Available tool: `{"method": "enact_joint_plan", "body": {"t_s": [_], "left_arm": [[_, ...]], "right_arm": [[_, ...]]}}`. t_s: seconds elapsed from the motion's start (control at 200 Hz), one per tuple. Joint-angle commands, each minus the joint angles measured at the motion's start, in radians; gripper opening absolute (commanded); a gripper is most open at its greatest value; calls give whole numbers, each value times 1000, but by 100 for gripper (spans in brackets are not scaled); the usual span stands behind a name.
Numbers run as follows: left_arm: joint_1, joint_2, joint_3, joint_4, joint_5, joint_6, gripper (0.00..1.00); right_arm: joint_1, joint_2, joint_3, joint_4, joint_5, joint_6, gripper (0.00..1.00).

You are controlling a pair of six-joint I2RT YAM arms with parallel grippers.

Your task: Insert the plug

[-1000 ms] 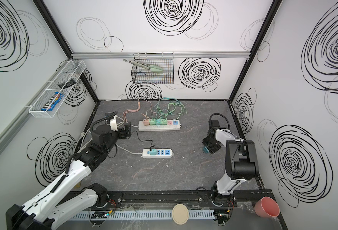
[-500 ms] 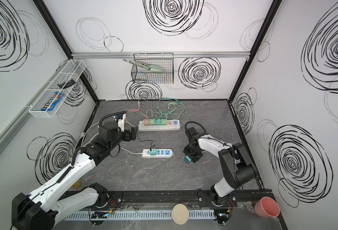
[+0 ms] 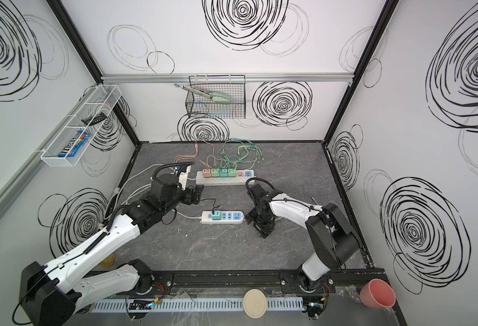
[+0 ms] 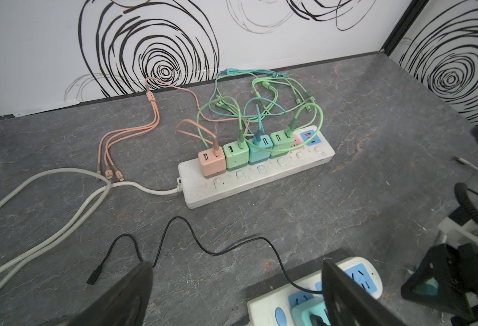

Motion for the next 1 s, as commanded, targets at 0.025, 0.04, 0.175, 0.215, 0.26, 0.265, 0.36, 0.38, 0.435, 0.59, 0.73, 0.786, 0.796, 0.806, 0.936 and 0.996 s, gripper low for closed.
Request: {"method": "enact_joint_plan", "body": {"t_s": [0.025, 0.04, 0.175, 0.215, 0.26, 0.265, 0.36, 0.38, 0.435, 0.59, 0.73, 0.786, 0.796, 0.806, 0.936, 0.996], "left_arm": [[-77, 24, 44, -23, -66, 23, 96], [-88, 26, 46, -25, -71, 23, 96], [-210, 50, 63, -25, -81, 16, 96], [-260, 63, 71, -22, -81, 14, 97], [-313, 85, 81, -17, -84, 4, 97], [-316, 88, 82, -17, -84, 3, 98], [-408, 156, 102, 2, -56, -27, 100], [-424, 174, 106, 6, -44, -34, 99], [-466, 230, 128, 13, -13, -48, 95], [-560, 408, 199, 24, 40, -52, 90], [-578, 553, 272, 2, 103, -44, 89], [-579, 615, 315, -17, 120, -46, 86], [-580, 626, 324, -22, 124, -46, 86], [-580, 635, 333, -26, 125, -47, 85], [-592, 745, 433, -61, 114, -50, 81], [-595, 793, 474, -69, 113, -46, 79]], "right_arm": [[-13, -119, 6, -8, 106, -50, 90], [-14, -131, 0, 1, 113, -63, 91], [-70, -262, -110, 206, 56, -290, 97], [-97, -301, -145, 257, 32, -353, 97], [-139, -346, -187, 304, 18, -404, 97], [-144, -353, -193, 309, 17, -408, 97], [-248, -452, -295, 421, -7, -507, 97], [-269, -473, -320, 453, -14, -537, 97], [-323, -523, -377, 512, -13, -598, 97], [-518, -563, -447, 566, -151, -701, 97], [-645, -490, -426, 516, -294, -735, 97], [-664, -465, -401, 473, -309, -767, 97], [-666, -462, -397, 468, -308, -771, 97], [-667, -458, -395, 464, -308, -775, 97], [-691, -451, -388, 461, -301, -774, 97], [-700, -463, -395, 468, -283, -753, 97]]}}
